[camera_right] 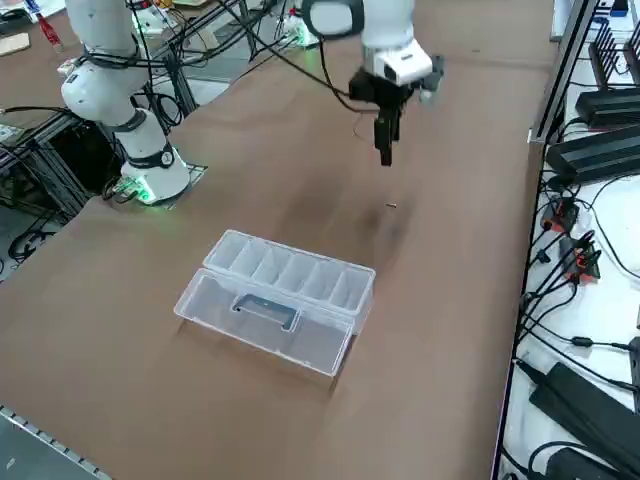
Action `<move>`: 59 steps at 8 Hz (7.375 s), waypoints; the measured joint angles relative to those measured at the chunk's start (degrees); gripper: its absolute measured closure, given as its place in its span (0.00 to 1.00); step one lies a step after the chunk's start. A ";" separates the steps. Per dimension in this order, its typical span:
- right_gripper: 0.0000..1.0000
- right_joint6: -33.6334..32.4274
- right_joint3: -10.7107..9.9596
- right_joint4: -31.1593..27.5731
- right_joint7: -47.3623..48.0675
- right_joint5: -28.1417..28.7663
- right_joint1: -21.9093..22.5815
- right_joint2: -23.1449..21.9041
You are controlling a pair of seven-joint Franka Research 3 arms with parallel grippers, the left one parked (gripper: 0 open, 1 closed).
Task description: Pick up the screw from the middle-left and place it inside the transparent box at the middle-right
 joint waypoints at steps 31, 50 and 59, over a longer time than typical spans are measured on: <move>0.95 14.82 -1.33 -2.80 6.31 0.07 2.96 10.78; 0.43 -1.06 -2.01 -5.96 -40.62 -0.04 -24.02 2.35; 0.00 -19.39 1.09 6.52 -20.54 0.96 -14.19 -10.32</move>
